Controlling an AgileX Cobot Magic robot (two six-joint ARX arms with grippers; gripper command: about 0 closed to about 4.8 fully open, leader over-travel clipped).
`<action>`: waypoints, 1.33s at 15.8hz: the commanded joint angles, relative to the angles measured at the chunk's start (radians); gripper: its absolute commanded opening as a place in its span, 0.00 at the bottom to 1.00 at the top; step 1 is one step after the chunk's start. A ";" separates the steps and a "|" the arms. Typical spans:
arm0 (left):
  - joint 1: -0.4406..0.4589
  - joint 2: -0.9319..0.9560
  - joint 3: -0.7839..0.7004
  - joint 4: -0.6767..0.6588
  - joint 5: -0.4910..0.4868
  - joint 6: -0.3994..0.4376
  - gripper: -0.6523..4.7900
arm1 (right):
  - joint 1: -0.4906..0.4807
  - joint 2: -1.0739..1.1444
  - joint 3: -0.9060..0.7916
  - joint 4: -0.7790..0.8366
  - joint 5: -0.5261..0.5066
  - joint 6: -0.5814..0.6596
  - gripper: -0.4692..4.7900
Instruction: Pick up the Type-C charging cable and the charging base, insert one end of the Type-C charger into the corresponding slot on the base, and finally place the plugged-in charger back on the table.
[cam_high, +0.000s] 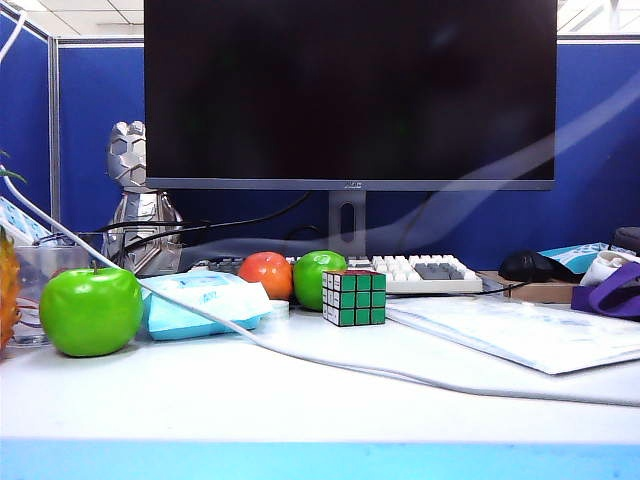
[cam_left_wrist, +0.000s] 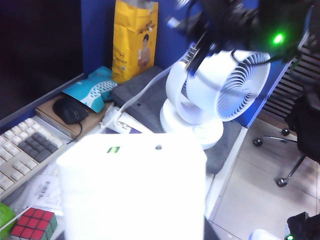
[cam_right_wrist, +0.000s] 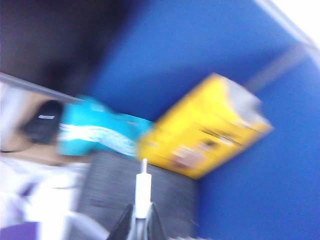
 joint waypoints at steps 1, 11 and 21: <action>-0.002 -0.005 0.003 0.004 0.008 -0.002 0.11 | -0.082 -0.017 0.003 0.014 0.006 -0.001 0.08; -0.002 -0.005 0.003 -0.017 0.008 -0.001 0.11 | 0.211 -0.013 0.001 -0.238 -0.674 -0.004 0.08; -0.002 -0.001 0.003 -0.016 0.008 -0.001 0.11 | 0.410 0.298 0.000 -0.547 -0.775 -0.061 0.08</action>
